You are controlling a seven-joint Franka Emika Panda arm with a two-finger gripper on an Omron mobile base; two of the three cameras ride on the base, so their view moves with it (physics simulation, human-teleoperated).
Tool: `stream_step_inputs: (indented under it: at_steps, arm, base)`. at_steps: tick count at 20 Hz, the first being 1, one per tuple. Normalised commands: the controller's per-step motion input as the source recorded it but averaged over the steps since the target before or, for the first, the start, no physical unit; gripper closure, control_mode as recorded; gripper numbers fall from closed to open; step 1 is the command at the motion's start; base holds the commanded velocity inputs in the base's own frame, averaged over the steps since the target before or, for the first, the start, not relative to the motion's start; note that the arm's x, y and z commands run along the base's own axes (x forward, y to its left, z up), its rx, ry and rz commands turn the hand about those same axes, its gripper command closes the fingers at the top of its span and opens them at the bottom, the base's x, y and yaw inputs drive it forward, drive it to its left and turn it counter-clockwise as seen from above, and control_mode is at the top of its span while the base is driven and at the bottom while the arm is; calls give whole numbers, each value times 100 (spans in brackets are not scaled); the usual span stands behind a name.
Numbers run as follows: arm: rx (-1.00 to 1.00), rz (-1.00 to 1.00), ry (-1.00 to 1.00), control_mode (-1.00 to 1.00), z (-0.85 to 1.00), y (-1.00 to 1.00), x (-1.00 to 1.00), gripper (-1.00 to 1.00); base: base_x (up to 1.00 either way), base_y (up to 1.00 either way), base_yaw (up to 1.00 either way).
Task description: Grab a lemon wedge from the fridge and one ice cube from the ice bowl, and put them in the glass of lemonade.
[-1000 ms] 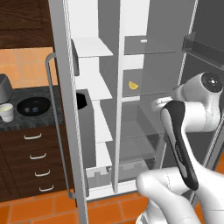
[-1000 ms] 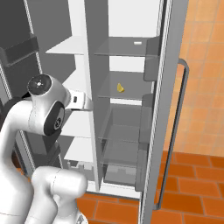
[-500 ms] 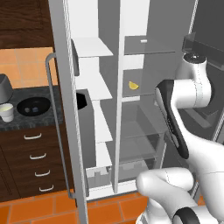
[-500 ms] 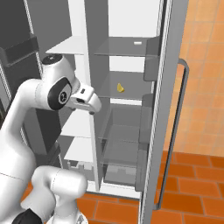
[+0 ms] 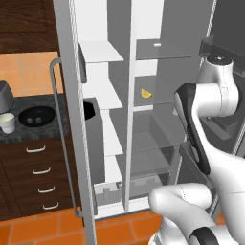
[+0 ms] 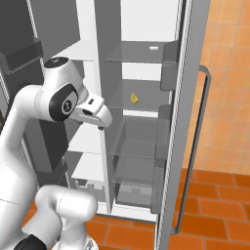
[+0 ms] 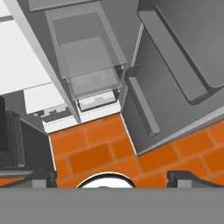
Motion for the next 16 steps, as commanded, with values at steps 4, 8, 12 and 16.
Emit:
stream_step_inputs:
  at_steps: [4, 8, 12, 16]
  arm:
    - [0, 0, -1, -100, 0, -2, -2, -100]
    - [0, 0, 0, 100, 0, 3, 0, -100]
    - [0, 0, 0, 100, 0, 0, 0, -100]
    - [0, 0, 0, 100, 0, 0, 0, -100]
  base:
    - [0, 0, 0]
    - [20, 0, 0]
    - [54, -3, 5]
    - [43, -5, 8]
